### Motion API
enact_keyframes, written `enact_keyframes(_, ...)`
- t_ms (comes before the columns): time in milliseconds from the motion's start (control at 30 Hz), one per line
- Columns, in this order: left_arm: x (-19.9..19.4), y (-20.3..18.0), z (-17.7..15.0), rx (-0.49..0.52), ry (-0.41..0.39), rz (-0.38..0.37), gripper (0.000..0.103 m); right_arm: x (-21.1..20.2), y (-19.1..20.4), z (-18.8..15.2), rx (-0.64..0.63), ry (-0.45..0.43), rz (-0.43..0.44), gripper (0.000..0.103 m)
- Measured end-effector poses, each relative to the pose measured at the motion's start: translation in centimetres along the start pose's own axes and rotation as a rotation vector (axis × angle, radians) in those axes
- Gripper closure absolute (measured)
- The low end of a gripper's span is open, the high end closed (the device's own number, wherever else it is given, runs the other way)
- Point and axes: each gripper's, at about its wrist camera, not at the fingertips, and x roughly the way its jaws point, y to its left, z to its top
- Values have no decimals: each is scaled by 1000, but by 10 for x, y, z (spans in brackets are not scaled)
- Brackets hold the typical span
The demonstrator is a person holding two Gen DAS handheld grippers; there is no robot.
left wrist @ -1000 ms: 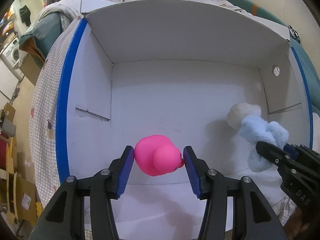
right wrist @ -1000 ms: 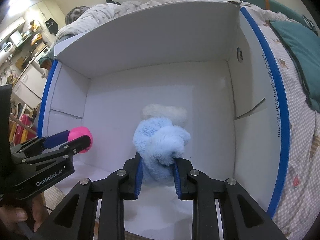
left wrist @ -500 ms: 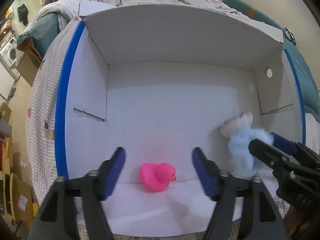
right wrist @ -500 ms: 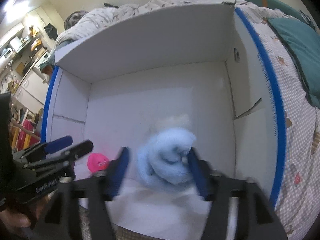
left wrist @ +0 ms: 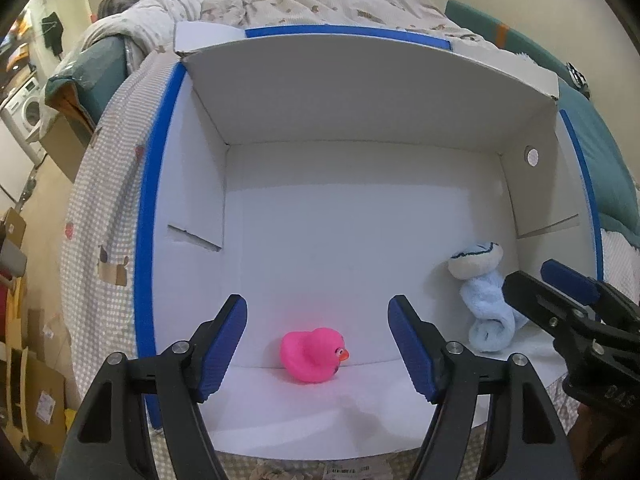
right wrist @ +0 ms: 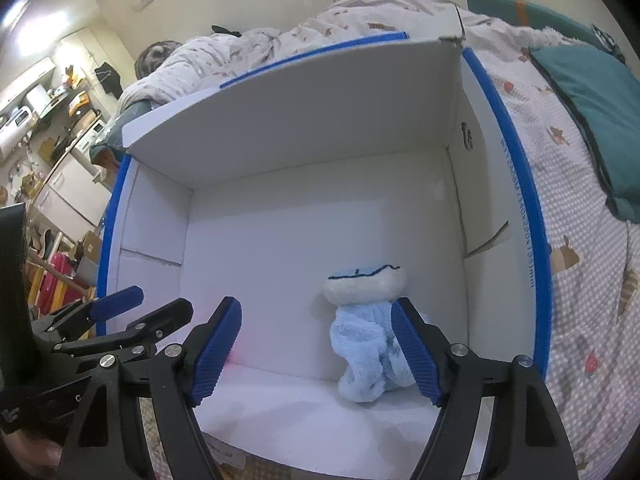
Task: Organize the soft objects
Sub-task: 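Open the left tool to drop the duck while the right tool releases the sock bundle, then withdraw both tools from the box toward the remaining items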
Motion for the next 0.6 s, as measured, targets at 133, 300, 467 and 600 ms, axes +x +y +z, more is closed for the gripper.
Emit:
enact_keyframes(133,-9,4,-4,-7,-16,5,32,-10,5,1,-10,-50,-3,21)
enact_keyframes(300,-29,6,-9,-1,-60,1,32,-30,4,-4,-4,-116,7,21)
enact_keyframes(467,-55,8,-19,4,-118,18,32,-48,5,-10,-34,-145,-55,21)
enact_keyframes(600,-62,10,-28,-4,-110,17,32,-55,1,-17,4,-139,-52,21)
